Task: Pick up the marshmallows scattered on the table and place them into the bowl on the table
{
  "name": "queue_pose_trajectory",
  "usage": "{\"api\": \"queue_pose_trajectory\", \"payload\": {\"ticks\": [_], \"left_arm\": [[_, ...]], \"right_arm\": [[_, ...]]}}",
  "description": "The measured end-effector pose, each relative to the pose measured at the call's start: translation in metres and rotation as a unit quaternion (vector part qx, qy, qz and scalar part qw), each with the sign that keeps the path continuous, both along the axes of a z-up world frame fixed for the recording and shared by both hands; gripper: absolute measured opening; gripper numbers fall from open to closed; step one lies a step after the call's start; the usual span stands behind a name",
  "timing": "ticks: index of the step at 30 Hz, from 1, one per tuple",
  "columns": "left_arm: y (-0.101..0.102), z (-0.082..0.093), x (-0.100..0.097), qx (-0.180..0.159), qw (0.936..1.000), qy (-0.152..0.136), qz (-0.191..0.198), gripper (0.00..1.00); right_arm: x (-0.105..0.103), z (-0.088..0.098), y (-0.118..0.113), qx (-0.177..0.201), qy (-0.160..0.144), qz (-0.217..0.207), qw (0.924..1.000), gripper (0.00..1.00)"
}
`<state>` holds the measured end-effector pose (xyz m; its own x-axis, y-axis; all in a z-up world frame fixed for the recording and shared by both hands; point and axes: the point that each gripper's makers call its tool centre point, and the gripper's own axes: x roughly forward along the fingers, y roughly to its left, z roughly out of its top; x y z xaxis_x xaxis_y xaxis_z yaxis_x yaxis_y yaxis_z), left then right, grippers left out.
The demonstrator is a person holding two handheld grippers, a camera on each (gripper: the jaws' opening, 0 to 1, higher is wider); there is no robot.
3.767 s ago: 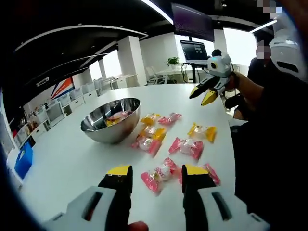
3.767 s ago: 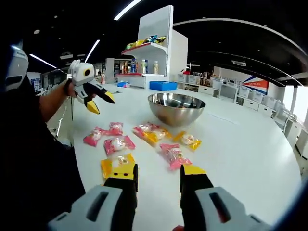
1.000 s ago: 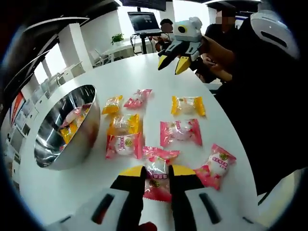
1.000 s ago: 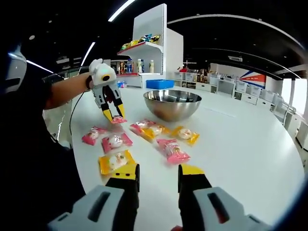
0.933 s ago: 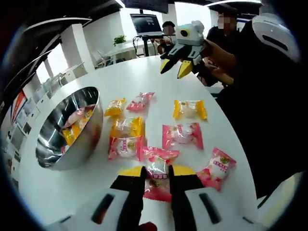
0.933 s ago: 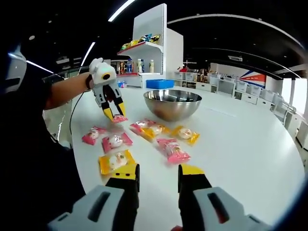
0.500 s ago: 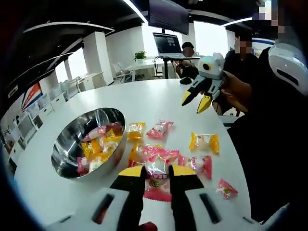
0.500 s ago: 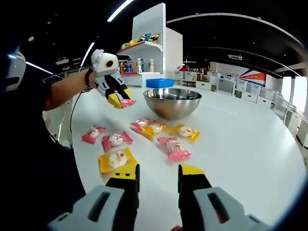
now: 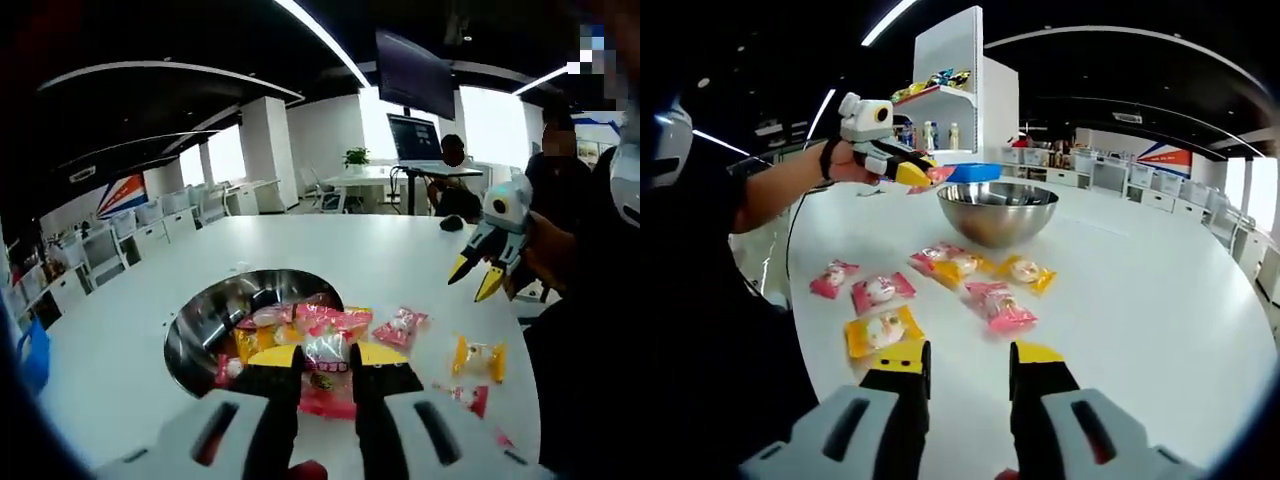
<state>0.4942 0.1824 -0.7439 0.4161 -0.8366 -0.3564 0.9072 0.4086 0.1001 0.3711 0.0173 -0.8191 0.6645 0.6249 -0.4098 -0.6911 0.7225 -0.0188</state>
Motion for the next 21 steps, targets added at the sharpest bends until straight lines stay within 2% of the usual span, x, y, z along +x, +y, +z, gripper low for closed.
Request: {"api": "queue_pose_trajectory", "payload": {"ticks": [8,12,17,21], "left_arm": [[-0.002,0.010,0.024,-0.044,0.9976,-0.001,0.054,0.21],[-0.002,0.011,0.034,-0.053,0.9956,0.001,0.078,0.21],[0.001,0.012,0.050,-0.066,0.9908,0.005,0.118,0.21],[0.005,0.012,0.064,-0.086,0.9837,0.017,0.157,0.21]], "right_arm": [[0.000,-0.001,0.000,-0.001,0.001,0.001,1.0000,0.31],[0.000,0.000,-0.001,-0.002,0.000,0.001,1.0000,0.31],[0.000,0.000,-0.001,-0.001,0.001,-0.001,1.0000,0.31],[-0.002,-0.002,0.002,0.000,0.003,0.004,1.0000,0.31]]}}
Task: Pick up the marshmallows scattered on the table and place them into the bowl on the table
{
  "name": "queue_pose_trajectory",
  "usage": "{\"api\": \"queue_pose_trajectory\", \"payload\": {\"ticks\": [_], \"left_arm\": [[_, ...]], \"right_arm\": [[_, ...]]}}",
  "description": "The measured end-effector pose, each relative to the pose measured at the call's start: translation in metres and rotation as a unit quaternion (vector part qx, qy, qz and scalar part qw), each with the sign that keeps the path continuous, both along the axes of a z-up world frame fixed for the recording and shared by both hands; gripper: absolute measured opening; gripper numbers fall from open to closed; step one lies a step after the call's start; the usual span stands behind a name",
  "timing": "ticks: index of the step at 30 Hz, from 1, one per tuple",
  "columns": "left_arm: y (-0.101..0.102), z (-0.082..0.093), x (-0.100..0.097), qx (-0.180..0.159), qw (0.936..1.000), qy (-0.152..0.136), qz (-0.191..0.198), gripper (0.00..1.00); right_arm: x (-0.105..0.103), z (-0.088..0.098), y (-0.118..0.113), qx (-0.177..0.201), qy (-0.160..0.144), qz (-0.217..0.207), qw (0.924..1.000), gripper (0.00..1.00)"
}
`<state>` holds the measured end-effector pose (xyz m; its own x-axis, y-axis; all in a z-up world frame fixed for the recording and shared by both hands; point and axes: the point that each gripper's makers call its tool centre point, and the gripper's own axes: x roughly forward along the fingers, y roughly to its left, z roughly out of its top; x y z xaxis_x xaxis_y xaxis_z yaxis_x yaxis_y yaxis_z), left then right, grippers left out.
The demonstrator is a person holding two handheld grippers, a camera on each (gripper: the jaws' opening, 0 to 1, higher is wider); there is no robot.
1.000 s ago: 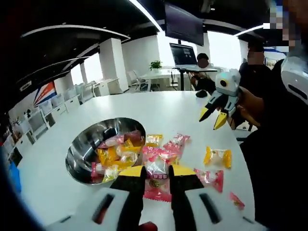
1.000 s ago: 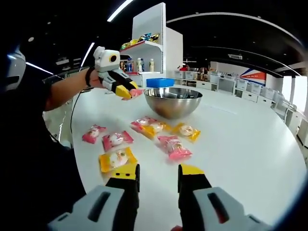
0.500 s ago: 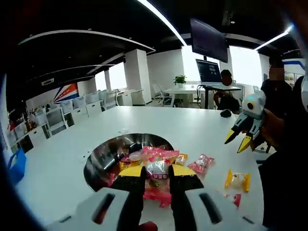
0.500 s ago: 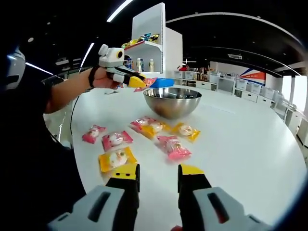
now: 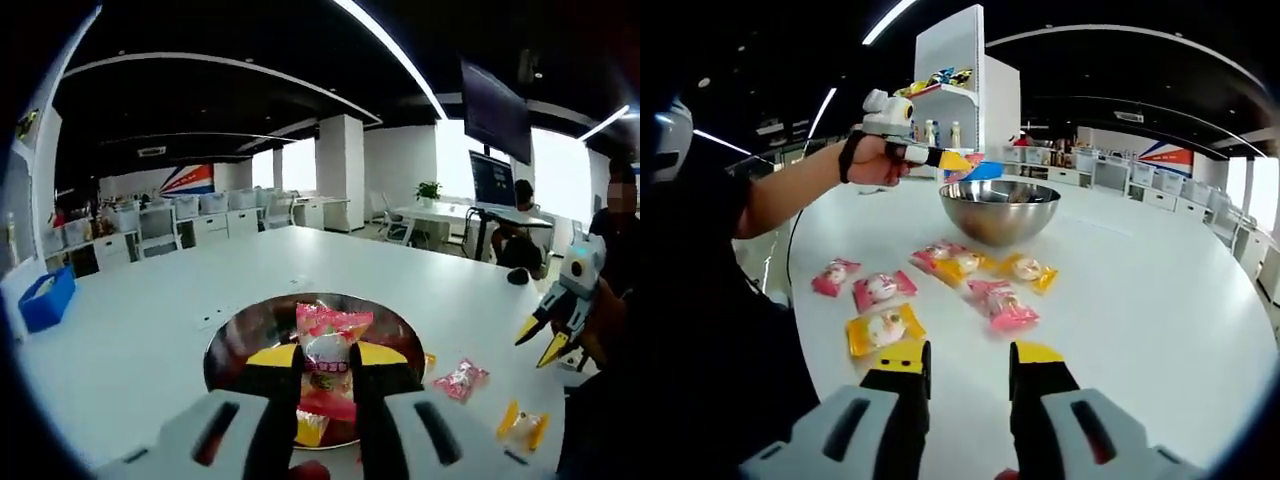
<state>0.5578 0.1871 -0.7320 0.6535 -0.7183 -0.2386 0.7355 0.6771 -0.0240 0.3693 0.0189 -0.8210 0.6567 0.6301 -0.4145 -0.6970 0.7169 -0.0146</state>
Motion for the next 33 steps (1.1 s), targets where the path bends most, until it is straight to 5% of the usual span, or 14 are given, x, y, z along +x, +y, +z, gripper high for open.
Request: {"api": "queue_pose_trajectory", "payload": {"ticks": [13,30,32,33], "left_arm": [[0.010,-0.010,0.026,-0.043,0.9962,0.035,0.067,0.21],[0.012,-0.015,0.026,-0.062,0.9936,0.053,0.078,0.21],[0.012,-0.014,0.028,-0.064,0.9938,0.048,0.078,0.29],[0.009,-0.012,0.028,-0.066,0.9943,0.043,0.071,0.41]], "right_arm": [[0.000,-0.003,0.001,0.001,0.003,0.001,1.0000,0.31],[-0.001,-0.004,0.004,0.000,0.006,0.001,1.0000,0.31],[-0.001,-0.005,0.004,0.000,0.006,0.001,1.0000,0.31],[-0.001,-0.005,0.004,-0.001,0.007,0.001,1.0000,0.31]]}}
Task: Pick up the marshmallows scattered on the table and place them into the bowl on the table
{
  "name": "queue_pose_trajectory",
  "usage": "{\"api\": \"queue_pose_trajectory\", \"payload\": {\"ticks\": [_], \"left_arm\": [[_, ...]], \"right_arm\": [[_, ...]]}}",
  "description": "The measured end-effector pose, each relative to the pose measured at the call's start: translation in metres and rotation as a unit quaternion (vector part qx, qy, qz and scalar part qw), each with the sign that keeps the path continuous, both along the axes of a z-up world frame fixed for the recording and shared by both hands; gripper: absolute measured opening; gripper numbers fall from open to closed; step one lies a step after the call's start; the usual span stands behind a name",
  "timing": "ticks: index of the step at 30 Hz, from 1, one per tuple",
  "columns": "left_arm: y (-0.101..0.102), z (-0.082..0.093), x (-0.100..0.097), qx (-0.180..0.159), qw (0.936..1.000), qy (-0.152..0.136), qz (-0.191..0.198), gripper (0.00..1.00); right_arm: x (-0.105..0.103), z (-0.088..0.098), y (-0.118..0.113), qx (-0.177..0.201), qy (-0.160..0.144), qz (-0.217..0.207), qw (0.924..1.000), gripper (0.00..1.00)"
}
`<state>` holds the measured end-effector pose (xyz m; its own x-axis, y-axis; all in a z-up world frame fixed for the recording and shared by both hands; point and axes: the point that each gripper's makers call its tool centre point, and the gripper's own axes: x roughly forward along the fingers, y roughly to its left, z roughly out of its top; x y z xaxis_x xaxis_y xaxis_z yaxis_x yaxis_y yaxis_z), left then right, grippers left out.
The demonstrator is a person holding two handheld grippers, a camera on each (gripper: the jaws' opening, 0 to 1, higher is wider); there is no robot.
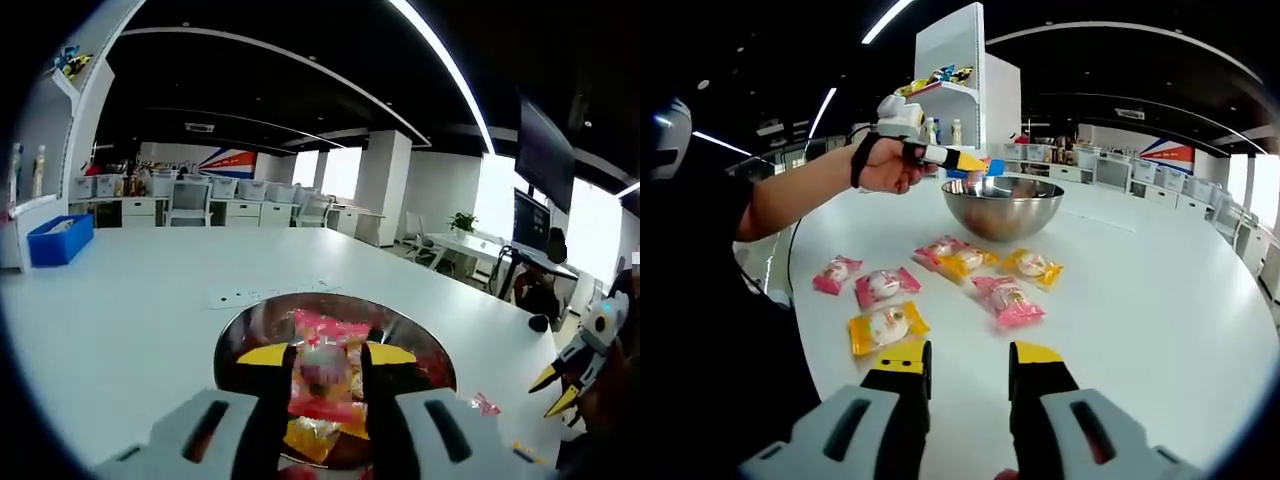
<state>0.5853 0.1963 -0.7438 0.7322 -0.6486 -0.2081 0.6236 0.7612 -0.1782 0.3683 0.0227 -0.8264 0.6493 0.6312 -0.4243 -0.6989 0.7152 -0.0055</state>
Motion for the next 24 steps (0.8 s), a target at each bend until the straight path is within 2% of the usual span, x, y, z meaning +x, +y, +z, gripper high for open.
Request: {"api": "queue_pose_trajectory", "payload": {"ticks": [2,3,5,14,24], "left_arm": [[-0.008,0.000,-0.004,-0.002,0.9999,0.001,-0.013,0.58],[-0.010,0.000,-0.006,0.000,0.9999,0.001,-0.016,0.60],[-0.012,-0.002,-0.011,0.012,0.9997,-0.005,-0.020,0.58],[-0.006,-0.002,-0.010,0.007,0.9998,0.002,-0.019,0.54],[-0.010,0.004,-0.038,0.007,0.9997,-0.002,-0.024,0.51]], "right_arm": [[0.000,-0.001,0.000,-0.001,0.001,0.001,1.0000,0.31],[0.000,-0.001,0.001,-0.001,0.001,0.001,1.0000,0.31],[-0.001,-0.001,0.001,-0.001,0.001,0.001,1.0000,0.31],[-0.001,0.000,0.000,0.001,-0.001,0.001,1.0000,0.31],[-0.001,0.002,0.002,0.003,-0.002,0.002,1.0000,0.31]]}}
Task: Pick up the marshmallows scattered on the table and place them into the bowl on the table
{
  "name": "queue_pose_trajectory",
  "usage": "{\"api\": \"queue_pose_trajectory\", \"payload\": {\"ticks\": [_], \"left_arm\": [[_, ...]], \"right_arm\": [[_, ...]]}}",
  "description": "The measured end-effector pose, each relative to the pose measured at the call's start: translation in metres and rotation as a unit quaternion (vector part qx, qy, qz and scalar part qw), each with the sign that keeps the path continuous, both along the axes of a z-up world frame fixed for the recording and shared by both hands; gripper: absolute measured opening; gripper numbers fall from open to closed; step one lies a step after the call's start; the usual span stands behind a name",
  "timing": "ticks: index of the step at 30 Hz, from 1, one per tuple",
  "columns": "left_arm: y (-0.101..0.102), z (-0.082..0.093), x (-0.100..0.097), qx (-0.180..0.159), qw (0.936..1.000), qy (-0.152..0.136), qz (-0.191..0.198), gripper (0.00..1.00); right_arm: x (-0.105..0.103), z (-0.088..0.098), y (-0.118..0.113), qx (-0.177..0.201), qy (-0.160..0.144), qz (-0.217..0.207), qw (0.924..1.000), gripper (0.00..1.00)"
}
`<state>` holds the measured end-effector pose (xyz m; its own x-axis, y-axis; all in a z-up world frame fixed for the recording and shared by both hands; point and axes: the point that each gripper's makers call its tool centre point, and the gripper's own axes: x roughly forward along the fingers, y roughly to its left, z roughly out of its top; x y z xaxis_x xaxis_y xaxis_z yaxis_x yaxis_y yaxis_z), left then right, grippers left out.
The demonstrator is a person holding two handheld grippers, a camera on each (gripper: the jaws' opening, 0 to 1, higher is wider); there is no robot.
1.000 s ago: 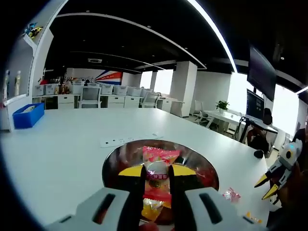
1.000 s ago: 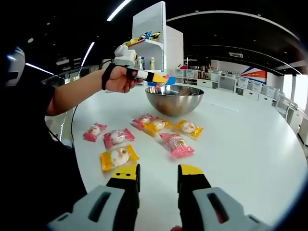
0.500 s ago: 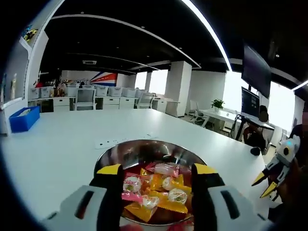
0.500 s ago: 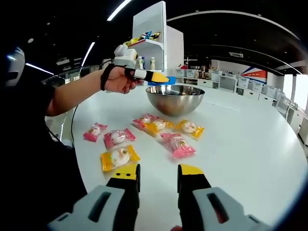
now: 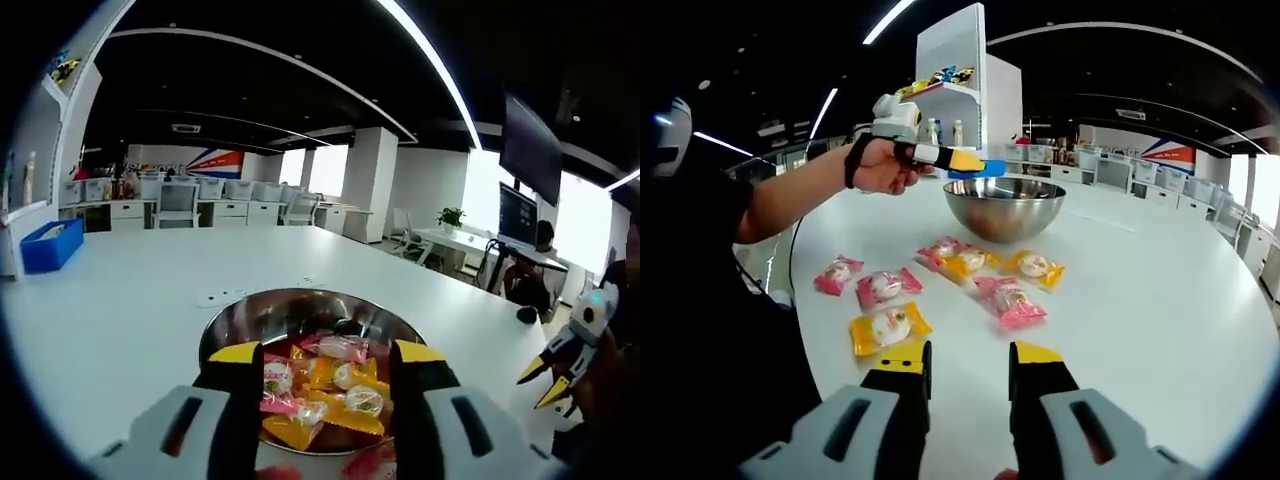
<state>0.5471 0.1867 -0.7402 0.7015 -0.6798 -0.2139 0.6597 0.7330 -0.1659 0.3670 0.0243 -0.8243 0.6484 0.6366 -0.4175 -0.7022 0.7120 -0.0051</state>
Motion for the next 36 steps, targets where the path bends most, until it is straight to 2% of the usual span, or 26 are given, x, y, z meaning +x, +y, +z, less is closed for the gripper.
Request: {"api": "queue_pose_trajectory", "payload": {"ticks": [4,7,12,17,29,36], "left_arm": [[0.003,0.001,0.002,-0.003,1.0000,-0.002,-0.003,0.51],[0.005,0.003,-0.007,-0.004,1.0000,-0.005,-0.005,0.51],[0.016,0.021,-0.019,-0.029,0.9995,-0.016,0.001,0.49],[0.028,0.030,-0.022,-0.027,0.9991,-0.032,-0.004,0.49],[0.054,0.027,-0.045,-0.030,0.9991,-0.029,-0.010,0.51],[0.067,0.030,-0.056,-0.026,0.9989,-0.038,0.000,0.51]], "right_arm": [[0.000,0.002,0.001,0.001,-0.002,-0.001,1.0000,0.31],[-0.001,0.002,0.002,-0.001,-0.001,0.000,1.0000,0.31],[-0.001,0.006,0.007,-0.006,-0.003,0.003,1.0000,0.31],[0.001,0.008,0.011,-0.008,-0.005,0.007,0.9999,0.31],[0.004,0.007,0.018,-0.005,-0.005,0.014,0.9999,0.32],[0.010,0.011,0.018,0.011,-0.010,0.006,0.9999,0.32]]}}
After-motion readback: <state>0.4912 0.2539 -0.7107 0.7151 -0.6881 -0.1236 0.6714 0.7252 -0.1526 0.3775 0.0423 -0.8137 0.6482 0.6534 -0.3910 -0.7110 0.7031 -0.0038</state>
